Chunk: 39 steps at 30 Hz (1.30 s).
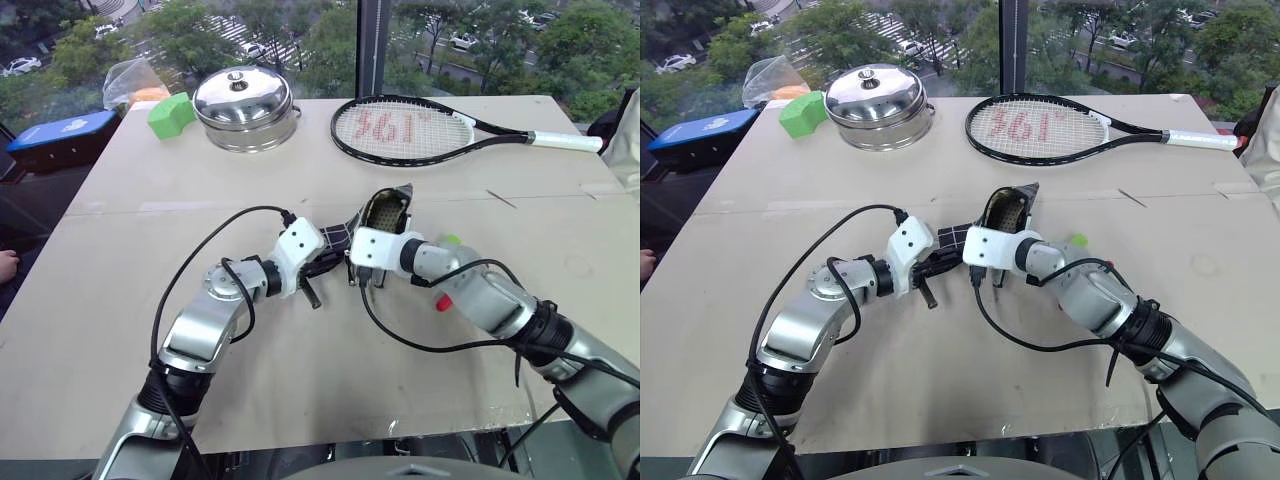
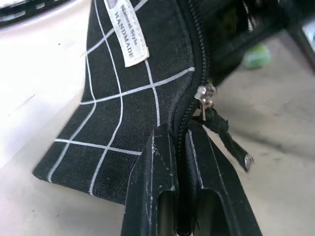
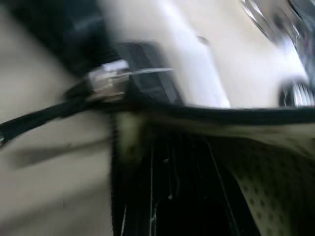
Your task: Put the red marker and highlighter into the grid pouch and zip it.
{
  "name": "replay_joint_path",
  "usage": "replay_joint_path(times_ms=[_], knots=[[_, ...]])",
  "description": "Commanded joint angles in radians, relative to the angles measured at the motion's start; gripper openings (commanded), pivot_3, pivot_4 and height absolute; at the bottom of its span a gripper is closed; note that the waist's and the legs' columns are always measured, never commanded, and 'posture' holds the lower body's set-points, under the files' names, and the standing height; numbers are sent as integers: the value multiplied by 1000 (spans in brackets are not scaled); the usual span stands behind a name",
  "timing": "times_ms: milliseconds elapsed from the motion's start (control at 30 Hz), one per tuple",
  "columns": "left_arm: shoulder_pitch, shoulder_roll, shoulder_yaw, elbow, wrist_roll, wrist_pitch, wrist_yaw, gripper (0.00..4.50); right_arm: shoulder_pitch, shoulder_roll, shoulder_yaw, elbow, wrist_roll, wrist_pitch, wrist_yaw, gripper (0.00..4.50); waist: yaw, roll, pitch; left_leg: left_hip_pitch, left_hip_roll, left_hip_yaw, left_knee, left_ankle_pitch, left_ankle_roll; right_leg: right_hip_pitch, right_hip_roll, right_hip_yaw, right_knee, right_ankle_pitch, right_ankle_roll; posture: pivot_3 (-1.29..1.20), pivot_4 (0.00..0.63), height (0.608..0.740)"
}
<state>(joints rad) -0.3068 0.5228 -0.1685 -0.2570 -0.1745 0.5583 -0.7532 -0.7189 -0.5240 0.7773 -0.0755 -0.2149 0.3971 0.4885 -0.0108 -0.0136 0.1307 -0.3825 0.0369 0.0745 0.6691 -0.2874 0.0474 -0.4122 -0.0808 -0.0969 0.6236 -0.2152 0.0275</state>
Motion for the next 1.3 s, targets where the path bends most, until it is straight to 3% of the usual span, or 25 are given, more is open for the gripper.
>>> replay_joint_path(times_ms=[33,67,200,233,300,433,567,700,867,1067,1300], knots=[[-25,10,14,-14,3,2,12,0,-25,-5,-6,36,-100,-103,40,1948,-1,-1,0,0,0,0,0,0,0,0,0,0,0,0,0,0,150,740],[-23,10,18,-13,2,7,15,0,-23,-4,-18,42,-122,-110,36,2194,0,-1,0,0,0,0,0,0,0,0,0,0,0,0,0,0,150,740],[-19,12,28,-6,0,18,22,0,-8,-21,-79,33,-164,-112,52,4127,0,-1,0,0,0,0,0,0,-1,0,0,0,0,0,0,0,150,740],[-19,11,30,-4,-1,22,24,0,1,-28,-95,21,-166,-113,61,4423,0,-1,0,0,0,0,0,0,-1,0,0,0,0,0,0,0,150,740],[-19,13,32,1,-3,27,26,0,36,-43,-149,-31,-150,-92,83,4472,2,-1,0,0,0,0,0,0,-1,0,-1,0,0,0,0,0,150,740],[-24,24,42,33,-3,24,26,0,186,-46,-386,-291,110,172,231,4472,12,-1,1,0,1,-1,0,0,-1,1,-1,0,0,0,0,0,150,740],[-33,35,49,54,-10,23,23,0,294,-152,-577,-478,310,355,372,4472,24,-1,1,-1,0,-2,1,0,0,1,-1,-2,-1,0,0,0,150,740],[-35,48,49,63,-17,16,20,0,365,-279,-700,-491,393,386,435,4472,25,-1,1,0,0,-2,1,-3,5,2,-2,-2,-1,0,-2,0,150,740],[-31,68,52,62,-28,10,39,0,408,-289,-796,-437,476,337,418,4472,25,-2,2,0,0,-2,1,-3,5,1,-1,0,0,0,-1,0,150,740],[-26,74,29,16,-20,-108,21,0,351,-243,-670,-386,485,263,379,4472,24,-3,2,1,0,-1,1,-3,4,1,0,0,0,0,-1,0,150,740],[-49,120,-11,1,77,-191,37,0,145,-94,-422,-204,329,199,314,4472,25,-3,3,1,0,-1,1,-2,4,1,0,-1,1,0,-1,0,150,740]])
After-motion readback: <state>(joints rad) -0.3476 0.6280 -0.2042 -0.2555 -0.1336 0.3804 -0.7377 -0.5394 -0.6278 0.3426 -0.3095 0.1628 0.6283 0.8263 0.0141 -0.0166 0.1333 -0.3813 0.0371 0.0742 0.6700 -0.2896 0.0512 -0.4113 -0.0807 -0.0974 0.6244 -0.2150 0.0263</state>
